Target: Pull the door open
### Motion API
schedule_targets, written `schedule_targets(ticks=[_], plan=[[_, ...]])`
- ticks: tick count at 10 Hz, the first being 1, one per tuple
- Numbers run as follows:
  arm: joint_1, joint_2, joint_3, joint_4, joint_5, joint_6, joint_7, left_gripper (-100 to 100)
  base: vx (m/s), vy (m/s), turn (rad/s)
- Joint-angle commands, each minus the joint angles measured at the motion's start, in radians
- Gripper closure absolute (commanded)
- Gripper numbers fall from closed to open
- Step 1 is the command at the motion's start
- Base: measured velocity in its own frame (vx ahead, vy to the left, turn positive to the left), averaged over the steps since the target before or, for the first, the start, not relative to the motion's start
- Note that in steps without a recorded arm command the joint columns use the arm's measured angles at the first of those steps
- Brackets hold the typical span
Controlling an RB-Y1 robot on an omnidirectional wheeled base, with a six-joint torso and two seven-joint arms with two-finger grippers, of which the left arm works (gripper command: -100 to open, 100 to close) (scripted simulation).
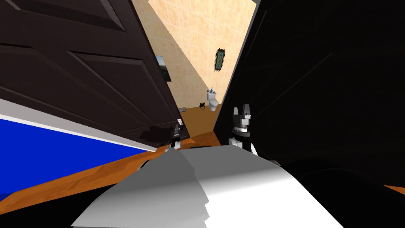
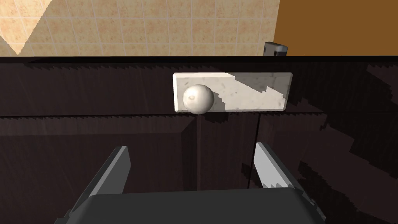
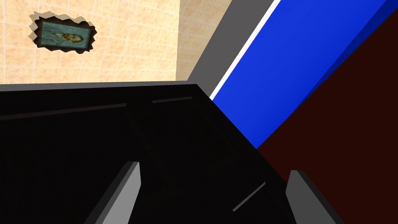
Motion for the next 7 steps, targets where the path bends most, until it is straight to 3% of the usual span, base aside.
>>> schedule_targets(ticks=[1, 3, 5, 6, 7], plan=[[-0.001, 0.023, 0.007, 0.023, 0.006, -0.013, 0.021, -100, 0.169, -0.025, -0.098], [0.013, 0.054, 0.015, 0.030, 0.013, -0.021, 0.048, -100, 0.215, -0.020, -0.132], [0.013, 0.054, 0.015, 0.033, 0.013, -0.021, 0.048, -100, 0.099, -0.006, -0.012], [0.025, 0.080, 0.022, 0.036, 0.019, -0.027, 0.071, -100, 0.144, 0.004, -0.142], [0.025, 0.080, 0.022, 0.036, 0.019, -0.027, 0.071, -100, 0.148, 0.026, -0.073]])
